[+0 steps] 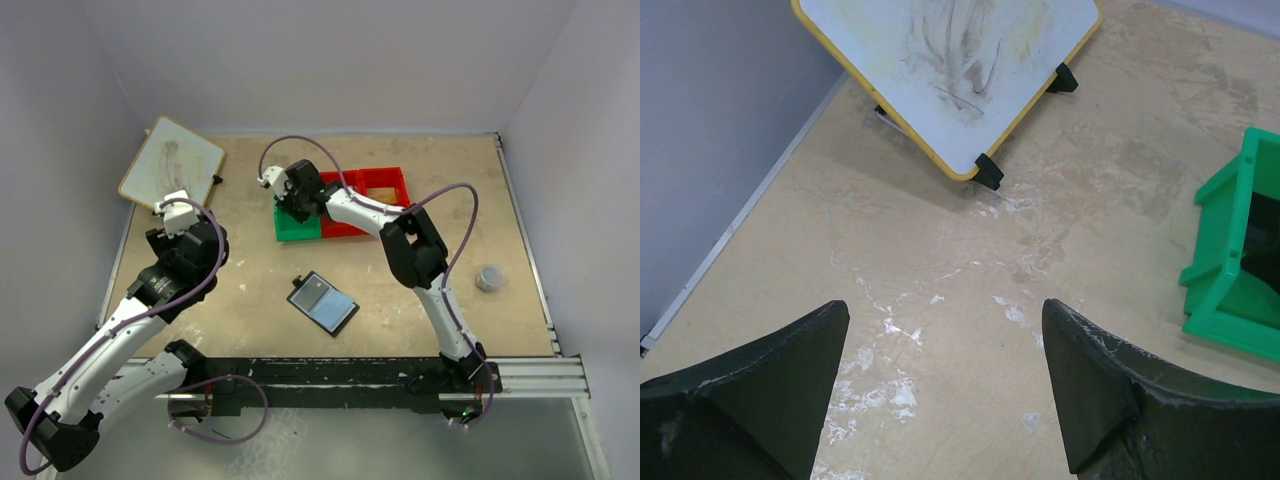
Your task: Take the credit cards out of the card holder
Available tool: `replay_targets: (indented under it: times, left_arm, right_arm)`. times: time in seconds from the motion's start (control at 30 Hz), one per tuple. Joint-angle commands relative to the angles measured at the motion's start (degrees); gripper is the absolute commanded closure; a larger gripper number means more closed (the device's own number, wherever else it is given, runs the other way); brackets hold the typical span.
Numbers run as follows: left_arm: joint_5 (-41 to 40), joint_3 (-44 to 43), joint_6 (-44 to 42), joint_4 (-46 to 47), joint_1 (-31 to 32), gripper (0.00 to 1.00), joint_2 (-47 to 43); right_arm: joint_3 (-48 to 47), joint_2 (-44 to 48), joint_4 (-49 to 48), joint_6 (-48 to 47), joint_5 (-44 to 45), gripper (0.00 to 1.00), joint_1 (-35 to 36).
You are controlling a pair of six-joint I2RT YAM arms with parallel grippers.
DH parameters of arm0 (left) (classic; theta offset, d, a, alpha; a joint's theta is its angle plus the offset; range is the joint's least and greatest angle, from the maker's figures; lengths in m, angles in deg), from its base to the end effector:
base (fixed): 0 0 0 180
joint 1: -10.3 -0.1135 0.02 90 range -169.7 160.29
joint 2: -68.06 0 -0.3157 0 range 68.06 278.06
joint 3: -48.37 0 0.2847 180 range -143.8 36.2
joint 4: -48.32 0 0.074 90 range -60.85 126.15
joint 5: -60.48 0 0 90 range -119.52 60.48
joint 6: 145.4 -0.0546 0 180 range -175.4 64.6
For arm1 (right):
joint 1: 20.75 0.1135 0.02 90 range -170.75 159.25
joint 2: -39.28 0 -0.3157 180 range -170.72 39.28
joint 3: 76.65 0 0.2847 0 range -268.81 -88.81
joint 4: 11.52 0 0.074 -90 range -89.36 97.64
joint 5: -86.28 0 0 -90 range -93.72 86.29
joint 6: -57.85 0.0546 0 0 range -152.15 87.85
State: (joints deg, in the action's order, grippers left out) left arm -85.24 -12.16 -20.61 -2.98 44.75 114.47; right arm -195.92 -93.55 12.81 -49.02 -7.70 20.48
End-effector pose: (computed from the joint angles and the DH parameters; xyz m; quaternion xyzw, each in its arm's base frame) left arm 0.1590 -0.0544 0.3483 -0.2102 0.7912 0.1210 0.5614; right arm 0.4583 0.4067 0.1994 -0.4493 0.7775 0.1231 0.4225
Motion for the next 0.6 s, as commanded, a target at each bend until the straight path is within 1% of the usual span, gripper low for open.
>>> replay_targets:
  times: [0.0, 0.23, 0.57]
  left_arm:
    - [-0.26, -1.83, -0.97, 0.29, -0.48, 0.24, -0.02]
    - [-0.26, -1.91, -1.0, 0.38, -0.44, 0.24, 0.2]
    - [-0.31, -1.9, -1.07, 0.35, -0.44, 0.24, 0.16]
  right_arm:
    - [-0.81, -1.25, 1.38, 1.36, 2.75, 1.0, 0.34]
    - [-2.85, -4.1, -0.63, 2.93, 9.62, 1.0, 0.6]
    - [-3.54, -6.24, -2.43, 3.16, 13.95, 1.0, 1.08]
